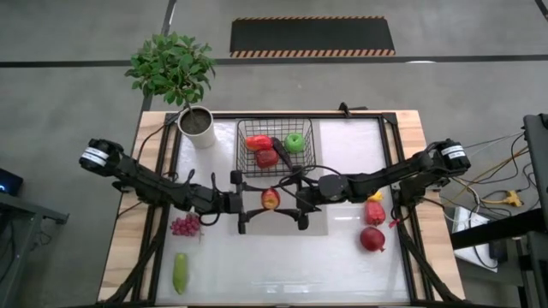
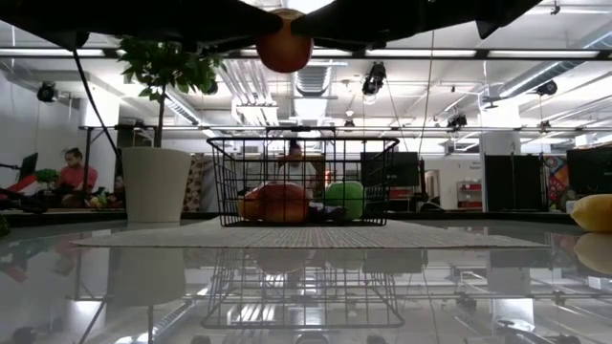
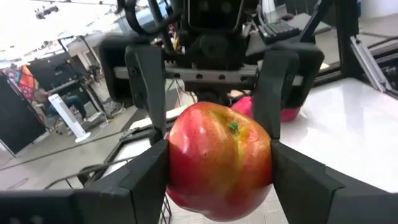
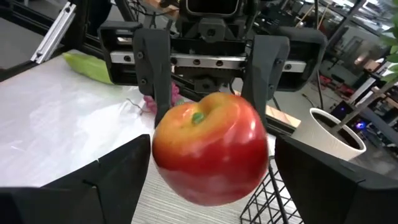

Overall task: Build produce basket
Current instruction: Put the red apple into the wire basket, then put the lemon into the wire basket

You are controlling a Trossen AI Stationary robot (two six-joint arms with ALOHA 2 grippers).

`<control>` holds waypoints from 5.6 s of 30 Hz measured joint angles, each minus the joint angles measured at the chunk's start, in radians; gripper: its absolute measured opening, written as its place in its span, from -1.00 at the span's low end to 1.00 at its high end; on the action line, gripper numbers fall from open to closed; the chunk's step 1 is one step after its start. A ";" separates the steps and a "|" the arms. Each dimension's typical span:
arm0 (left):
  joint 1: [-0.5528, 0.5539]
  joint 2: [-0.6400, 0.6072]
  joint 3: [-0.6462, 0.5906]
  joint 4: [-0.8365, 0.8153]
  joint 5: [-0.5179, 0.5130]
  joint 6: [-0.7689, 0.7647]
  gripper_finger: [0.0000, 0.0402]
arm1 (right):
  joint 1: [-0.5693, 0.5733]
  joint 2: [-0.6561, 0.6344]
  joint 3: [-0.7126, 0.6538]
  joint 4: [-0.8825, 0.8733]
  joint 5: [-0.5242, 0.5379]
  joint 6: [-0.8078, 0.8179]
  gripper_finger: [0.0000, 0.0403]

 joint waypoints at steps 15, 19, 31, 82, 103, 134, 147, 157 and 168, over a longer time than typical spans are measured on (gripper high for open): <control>0.005 -0.005 0.000 0.002 0.004 -0.005 0.24 | -0.004 0.000 0.000 -0.007 -0.004 -0.005 0.16; 0.006 -0.007 0.000 -0.003 -0.009 -0.003 0.44 | -0.014 0.000 0.000 -0.022 0.000 0.021 0.20; 0.011 -0.120 -0.003 -0.131 -0.033 0.193 0.64 | -0.112 -0.115 0.102 -0.442 0.002 0.311 0.18; 0.092 -0.354 -0.077 -0.189 -0.105 0.360 0.65 | -0.489 0.394 0.819 -1.531 -0.085 0.509 0.31; 0.092 -0.354 -0.077 -0.189 -0.105 0.360 0.65 | -0.489 0.393 0.816 -1.588 -0.079 0.504 0.27; 0.091 -0.354 -0.076 -0.188 -0.105 0.329 0.65 | -0.202 -0.106 0.554 -1.340 -0.052 0.446 -0.96; 0.091 -0.354 -0.076 -0.188 -0.105 0.304 0.65 | -0.141 -0.421 0.180 -1.447 -0.086 1.126 -0.96; 0.091 -0.354 -0.076 -0.188 -0.105 0.306 0.65 | -0.139 -0.361 0.103 -1.960 -0.138 1.371 -0.96; 0.092 -0.354 -0.076 -0.188 -0.105 0.306 0.65 | -0.139 -0.228 0.095 -1.943 -0.234 1.209 -0.37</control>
